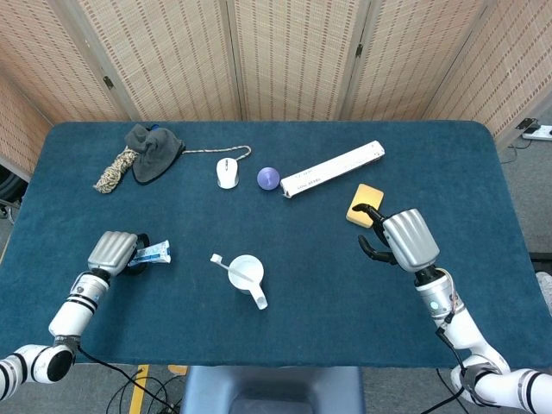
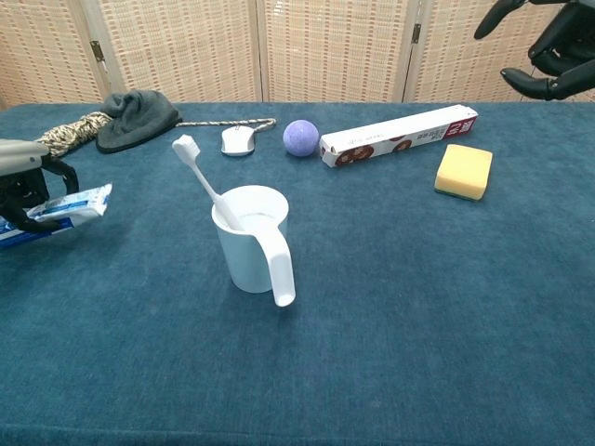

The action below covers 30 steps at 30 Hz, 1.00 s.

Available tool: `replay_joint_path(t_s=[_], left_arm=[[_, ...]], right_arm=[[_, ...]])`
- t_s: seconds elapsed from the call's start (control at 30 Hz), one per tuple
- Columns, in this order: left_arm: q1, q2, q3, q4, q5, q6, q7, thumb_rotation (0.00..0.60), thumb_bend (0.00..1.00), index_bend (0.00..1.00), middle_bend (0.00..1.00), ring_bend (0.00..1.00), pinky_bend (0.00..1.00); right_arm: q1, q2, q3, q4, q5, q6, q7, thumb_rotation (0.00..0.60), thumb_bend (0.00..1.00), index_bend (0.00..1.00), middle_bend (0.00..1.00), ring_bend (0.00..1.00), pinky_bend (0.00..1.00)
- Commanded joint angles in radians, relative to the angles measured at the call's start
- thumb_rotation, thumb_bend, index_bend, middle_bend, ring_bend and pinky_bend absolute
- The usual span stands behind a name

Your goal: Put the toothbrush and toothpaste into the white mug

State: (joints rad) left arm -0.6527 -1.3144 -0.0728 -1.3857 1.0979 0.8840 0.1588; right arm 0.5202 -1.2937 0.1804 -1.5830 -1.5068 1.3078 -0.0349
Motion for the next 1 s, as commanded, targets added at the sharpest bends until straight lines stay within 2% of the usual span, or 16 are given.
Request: replay_joint_path(t_s=[0.03,0.17,0.33,0.5,0.8,1.0], left_arm=[[0.021,0.038,-0.042,-0.002,0.042,-0.003,-0.154,0.600,0.36,0.64,0.96,0.95,0.92],[0.042,0.053,-0.072,0.009,0.085,-0.018,-0.365,0.600,0.42,0.67,0.99,0.97,0.95],[0.059,0.069,-0.103,0.006,0.143,-0.021,-0.594,0.600,0.44,0.69,0.99,0.98,0.95],[0.061,0.083,-0.125,-0.016,0.258,0.006,-0.862,0.600,0.45,0.71,0.99,0.98,0.95],[0.006,0.110,-0.154,-0.101,0.347,0.006,-1.103,0.600,0.45,0.71,0.99,0.98,0.95],[-0.039,0.109,-0.167,-0.148,0.366,-0.009,-1.153,0.600,0.45,0.70,1.00,0.98,0.95]], right_arm=[[-0.001,-0.001,-0.001,0.001,-0.001,0.001,0.002,0.600,0.36,0.29,0.91,1.00,0.98],[-0.003,-0.002,0.000,0.002,-0.003,0.004,0.004,0.600,0.36,0.29,0.91,1.00,0.98],[-0.008,-0.003,-0.001,0.002,-0.004,0.009,0.005,0.600,0.36,0.29,0.91,1.00,0.98],[-0.011,-0.006,0.000,0.003,-0.004,0.014,0.008,0.600,0.36,0.29,0.91,1.00,0.98],[-0.020,-0.005,0.012,0.003,-0.009,0.042,0.021,0.600,0.36,0.29,0.91,1.00,0.98],[-0.030,0.018,0.030,-0.017,0.003,0.058,0.017,0.600,0.36,0.29,0.91,1.00,0.98]])
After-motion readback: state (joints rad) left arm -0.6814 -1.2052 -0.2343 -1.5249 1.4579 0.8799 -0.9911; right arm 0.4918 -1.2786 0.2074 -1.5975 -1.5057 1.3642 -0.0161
